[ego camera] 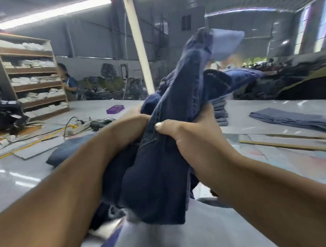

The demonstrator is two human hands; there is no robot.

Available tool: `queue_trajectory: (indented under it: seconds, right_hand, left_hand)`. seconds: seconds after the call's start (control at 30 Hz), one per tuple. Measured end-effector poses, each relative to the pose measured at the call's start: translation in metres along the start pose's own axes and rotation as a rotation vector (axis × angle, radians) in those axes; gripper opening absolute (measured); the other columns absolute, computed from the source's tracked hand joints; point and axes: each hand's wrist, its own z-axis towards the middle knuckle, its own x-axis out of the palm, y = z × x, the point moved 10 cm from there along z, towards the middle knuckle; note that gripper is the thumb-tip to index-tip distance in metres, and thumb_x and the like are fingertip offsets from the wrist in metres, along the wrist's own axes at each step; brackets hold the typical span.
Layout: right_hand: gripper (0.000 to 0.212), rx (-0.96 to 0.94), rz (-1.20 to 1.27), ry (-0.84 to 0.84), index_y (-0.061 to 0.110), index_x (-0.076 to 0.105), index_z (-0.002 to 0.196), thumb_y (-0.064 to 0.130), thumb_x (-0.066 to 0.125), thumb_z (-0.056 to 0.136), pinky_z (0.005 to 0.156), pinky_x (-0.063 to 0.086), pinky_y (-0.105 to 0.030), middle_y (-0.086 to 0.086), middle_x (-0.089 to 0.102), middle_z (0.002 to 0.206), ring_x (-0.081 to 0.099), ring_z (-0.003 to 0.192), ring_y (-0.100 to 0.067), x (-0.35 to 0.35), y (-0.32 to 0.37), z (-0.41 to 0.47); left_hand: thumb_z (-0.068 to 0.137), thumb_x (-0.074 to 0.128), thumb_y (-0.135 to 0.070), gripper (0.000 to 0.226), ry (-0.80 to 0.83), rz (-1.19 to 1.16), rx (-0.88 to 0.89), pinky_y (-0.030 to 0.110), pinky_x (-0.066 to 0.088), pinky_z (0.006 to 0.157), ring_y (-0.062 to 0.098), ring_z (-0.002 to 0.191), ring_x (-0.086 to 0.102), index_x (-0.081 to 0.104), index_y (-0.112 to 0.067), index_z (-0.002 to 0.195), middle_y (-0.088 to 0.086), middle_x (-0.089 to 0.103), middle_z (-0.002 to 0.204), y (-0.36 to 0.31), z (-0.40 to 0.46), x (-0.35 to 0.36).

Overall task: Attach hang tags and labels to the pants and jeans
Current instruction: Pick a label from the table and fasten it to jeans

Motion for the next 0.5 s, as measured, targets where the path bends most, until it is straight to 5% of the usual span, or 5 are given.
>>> queue_trajectory:
  seconds: [0.1,0.2,0.3,0.5]
  right_hand:
    - [0.054,0.007,0.09,-0.113,0.04,0.048,0.102,0.02,0.076,0.06,0.064,0.062,-0.043,0.01,0.072,0.086,0.073,0.076,-0.013,-0.051,0.015,-0.049]
    - [0.061,0.004,0.125,-0.222,0.032,0.048,0.115,0.021,0.074,0.061,0.074,0.06,-0.047,0.003,0.074,0.095,0.073,0.085,-0.018,-0.094,0.017,-0.088]
    - [0.065,-0.011,0.154,-0.317,0.023,0.048,0.124,0.019,0.073,0.063,0.074,0.059,-0.039,-0.001,0.074,0.099,0.073,0.089,-0.018,-0.131,0.015,-0.116]
    - [0.054,0.093,0.186,-0.436,0.031,0.058,0.113,0.03,0.074,0.062,0.071,0.059,-0.037,0.006,0.076,0.096,0.074,0.087,-0.015,-0.188,-0.001,-0.157]
  left_hand:
    - [0.04,0.068,-0.024,0.064,0.145,0.147,0.073,0.021,0.054,0.077,0.003,0.088,0.069,0.067,-0.018,0.103,-0.009,0.075,0.091,-0.045,-0.013,0.054]
    - [0.053,0.068,-0.025,0.066,0.301,0.277,0.124,0.045,0.052,0.096,0.025,0.11,0.065,0.063,-0.013,0.117,0.007,0.071,0.112,-0.074,-0.032,0.115]
    - [0.055,0.066,-0.029,0.062,0.366,0.357,0.151,0.048,0.05,0.097,0.025,0.108,0.064,0.06,-0.017,0.116,0.005,0.07,0.111,-0.09,-0.046,0.161]
    - [0.069,0.066,-0.065,0.047,0.392,0.389,0.205,0.024,0.05,0.077,-0.002,0.089,0.063,0.061,-0.037,0.106,-0.02,0.068,0.099,-0.106,-0.058,0.223]
